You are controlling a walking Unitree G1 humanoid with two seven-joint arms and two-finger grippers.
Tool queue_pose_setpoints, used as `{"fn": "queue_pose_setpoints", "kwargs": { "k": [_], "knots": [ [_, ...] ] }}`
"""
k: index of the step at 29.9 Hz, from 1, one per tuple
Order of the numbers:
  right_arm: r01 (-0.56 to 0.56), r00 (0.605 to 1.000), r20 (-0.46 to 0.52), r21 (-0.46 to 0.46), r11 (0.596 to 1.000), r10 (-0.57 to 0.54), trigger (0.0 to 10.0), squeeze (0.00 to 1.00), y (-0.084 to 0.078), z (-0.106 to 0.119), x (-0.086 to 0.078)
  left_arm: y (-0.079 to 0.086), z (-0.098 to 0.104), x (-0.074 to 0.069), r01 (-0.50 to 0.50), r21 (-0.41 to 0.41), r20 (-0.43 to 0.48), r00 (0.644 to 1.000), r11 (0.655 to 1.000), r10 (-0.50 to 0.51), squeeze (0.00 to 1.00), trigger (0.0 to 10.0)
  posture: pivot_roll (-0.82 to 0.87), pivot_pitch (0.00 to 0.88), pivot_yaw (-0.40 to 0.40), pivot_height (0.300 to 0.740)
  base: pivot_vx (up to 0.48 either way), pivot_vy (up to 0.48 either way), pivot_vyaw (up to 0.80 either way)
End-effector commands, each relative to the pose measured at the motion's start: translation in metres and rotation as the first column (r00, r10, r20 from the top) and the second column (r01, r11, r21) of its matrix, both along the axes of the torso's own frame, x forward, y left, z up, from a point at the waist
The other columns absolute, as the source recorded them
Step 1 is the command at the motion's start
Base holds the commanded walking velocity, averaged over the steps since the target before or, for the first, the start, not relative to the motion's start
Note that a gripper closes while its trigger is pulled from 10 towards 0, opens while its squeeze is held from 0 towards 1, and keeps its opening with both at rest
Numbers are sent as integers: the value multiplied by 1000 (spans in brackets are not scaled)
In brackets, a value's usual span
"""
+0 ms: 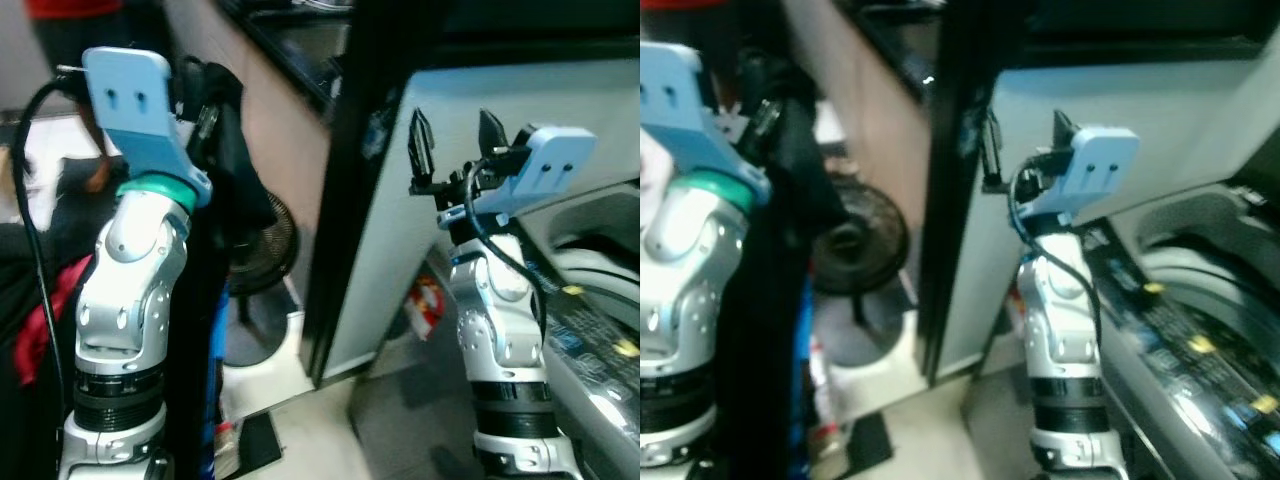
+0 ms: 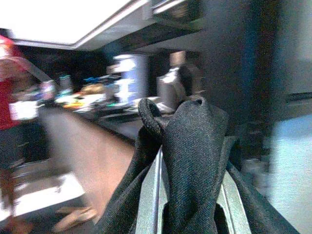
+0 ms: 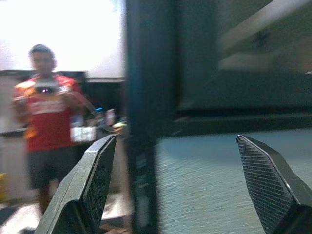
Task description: Clothes washing
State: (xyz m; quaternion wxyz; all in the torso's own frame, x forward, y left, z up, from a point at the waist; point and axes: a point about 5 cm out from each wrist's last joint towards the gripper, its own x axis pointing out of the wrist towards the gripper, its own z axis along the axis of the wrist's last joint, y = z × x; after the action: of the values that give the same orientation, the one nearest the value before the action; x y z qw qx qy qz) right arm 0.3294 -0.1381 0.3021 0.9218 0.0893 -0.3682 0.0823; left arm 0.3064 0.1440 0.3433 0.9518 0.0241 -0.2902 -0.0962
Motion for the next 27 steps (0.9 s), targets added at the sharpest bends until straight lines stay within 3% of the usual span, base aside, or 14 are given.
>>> {"fn": "queue_pose_setpoints", "kwargs": {
  "k": [1, 27],
  "knots": [
    [-14, 1000, 15, 22, 1000, 14, 10000, 0, 1, 7, -2, -3, 7, -7, 5, 30, 37, 999, 1000, -6, 0, 10000, 88, 8, -35, 740, 0, 0, -800],
    [-49, 993, 113, 17, 999, 46, 10000, 0, 8, 32, -15, -3, 8, -10, -1, 75, 47, 999, 997, -2, 0, 10000, 93, 0, -29, 740, 0, 0, -800]
  ]
}}
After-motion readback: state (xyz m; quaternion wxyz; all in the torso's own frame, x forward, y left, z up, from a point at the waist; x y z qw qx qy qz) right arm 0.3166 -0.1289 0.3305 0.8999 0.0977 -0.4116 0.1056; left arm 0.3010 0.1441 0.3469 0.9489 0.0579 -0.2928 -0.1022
